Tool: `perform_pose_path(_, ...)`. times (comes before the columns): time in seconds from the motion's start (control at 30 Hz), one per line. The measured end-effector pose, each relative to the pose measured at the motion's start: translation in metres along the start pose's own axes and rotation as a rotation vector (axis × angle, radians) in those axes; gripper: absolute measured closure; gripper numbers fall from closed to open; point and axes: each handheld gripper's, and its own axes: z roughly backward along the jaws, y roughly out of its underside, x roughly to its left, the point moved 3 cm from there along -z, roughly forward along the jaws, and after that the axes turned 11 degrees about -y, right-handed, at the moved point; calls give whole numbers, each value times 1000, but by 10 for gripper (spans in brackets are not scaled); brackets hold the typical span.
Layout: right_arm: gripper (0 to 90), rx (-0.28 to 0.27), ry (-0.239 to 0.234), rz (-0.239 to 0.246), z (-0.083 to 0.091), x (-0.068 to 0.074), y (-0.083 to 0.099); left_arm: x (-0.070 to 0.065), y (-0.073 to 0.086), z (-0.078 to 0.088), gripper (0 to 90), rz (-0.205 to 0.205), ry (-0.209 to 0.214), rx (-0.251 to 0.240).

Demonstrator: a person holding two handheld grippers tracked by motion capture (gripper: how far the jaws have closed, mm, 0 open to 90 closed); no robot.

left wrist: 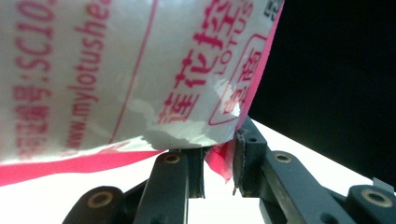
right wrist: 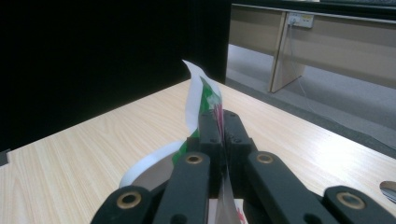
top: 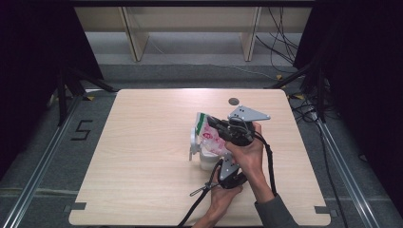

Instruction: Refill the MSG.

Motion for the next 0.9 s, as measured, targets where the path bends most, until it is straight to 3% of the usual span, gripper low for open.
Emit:
perform_pose_path(0.1, 896, 0, 4, -26, 2, 1, 0, 0, 0, 0, 763, -8, -2, -3)
perform_pose_path(0.2, 897, -12, 2, -7, 4, 0, -2, 0, 1, 1, 761, -13, 0, -2)
perform_pose_path(0.23, 897, -4, 9, -11, 7, -1, -2, -3, 0, 0, 757, 31, -1, -29)
perform_pose_path(0.27, 897, -8, 12, -15, 8, -1, -2, -3, 0, 0, 755, 31, -3, -31)
perform_pose_path(0.43, 898, -11, 12, -1, 14, -3, -3, -3, 2, 1, 748, 8, -1, -16)
perform_pose_path(0.47, 898, -9, 14, -13, 16, -3, -4, -4, 2, 1, 745, 29, -7, -25)
perform_pose_path(0.6, 898, -15, 11, -17, 21, -2, -4, -2, 4, 3, 737, 3, 0, -5)
perform_pose_path(0.7, 899, -37, 1, 6, 24, -3, -5, -1, 4, 4, 730, 14, -12, -15)
perform_pose_path(0.73, 899, -32, 5, -18, 25, -2, -5, -1, 4, 5, 726, 14, -12, -16)
perform_pose_path(0.83, 899, -39, 12, 15, 29, -4, -6, -1, 4, 5, 718, 9, -4, -8)
perform_pose_path(0.9, 899, -44, 4, -31, 31, -3, -5, 0, 5, 5, 710, -3, 1, 6)
